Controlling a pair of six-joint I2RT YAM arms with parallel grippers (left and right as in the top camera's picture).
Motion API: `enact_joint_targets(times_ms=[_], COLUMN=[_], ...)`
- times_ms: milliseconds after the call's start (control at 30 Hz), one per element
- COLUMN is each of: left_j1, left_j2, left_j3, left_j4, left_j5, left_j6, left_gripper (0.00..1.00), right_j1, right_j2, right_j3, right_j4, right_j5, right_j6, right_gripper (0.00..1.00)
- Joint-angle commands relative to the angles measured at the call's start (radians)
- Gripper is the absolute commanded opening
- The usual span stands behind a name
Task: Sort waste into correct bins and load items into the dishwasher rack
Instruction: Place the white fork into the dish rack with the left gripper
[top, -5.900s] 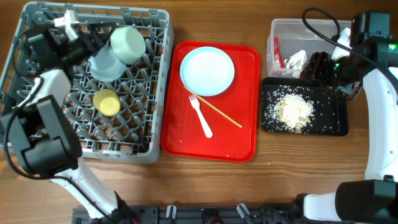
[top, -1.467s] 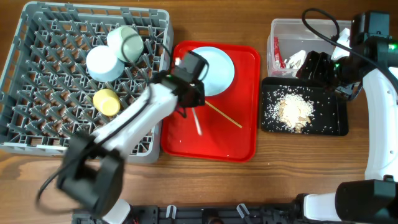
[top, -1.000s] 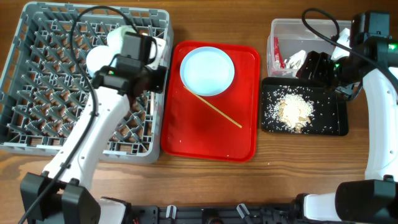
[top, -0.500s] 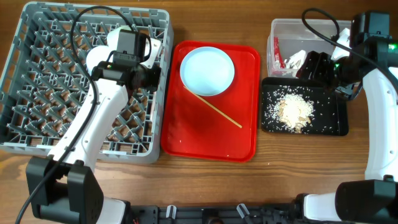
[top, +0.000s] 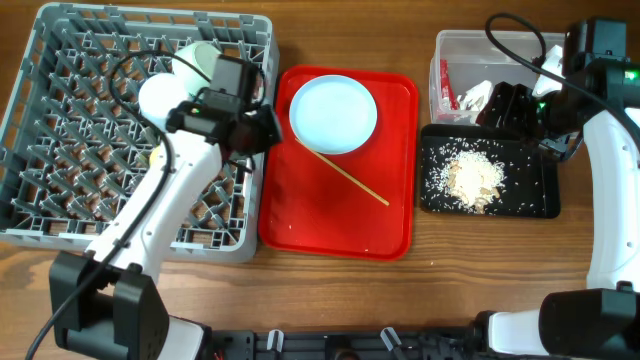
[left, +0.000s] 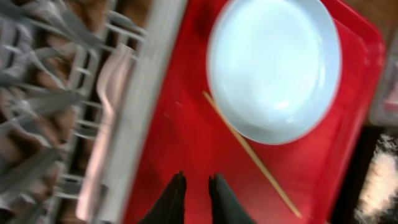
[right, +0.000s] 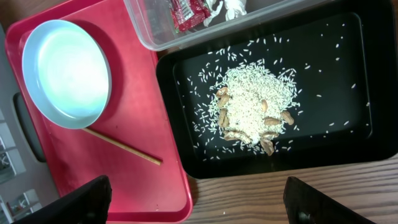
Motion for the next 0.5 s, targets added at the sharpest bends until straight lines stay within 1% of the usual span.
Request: enact_joint_targets(times_ms=[0, 167, 467], left_j1=[-0.013, -0.013, -0.013], left_j2=[-0.025, -0.025, -0.025], left_j3=[0.003, 0.003, 0.003], left_j4=[-0.002, -0.005, -0.004], left_j5=[0.034, 0.034, 0.034], left_j6=[-0.077, -0.126, -0.126], left_gripper=[0.04, 0.04, 0.04], right_j1=[-0.004, -0.004, -0.004], right_j2=[-0.009, -0.009, -0.009], right_j3=[0.016, 0.016, 0.016], right_j4=[-0.005, -0.009, -0.013], right_j5=[-0.01, -0.01, -0.01], right_j6=[-0.002, -0.003, -0.002], right_gripper=[0.89, 0.89, 0.89])
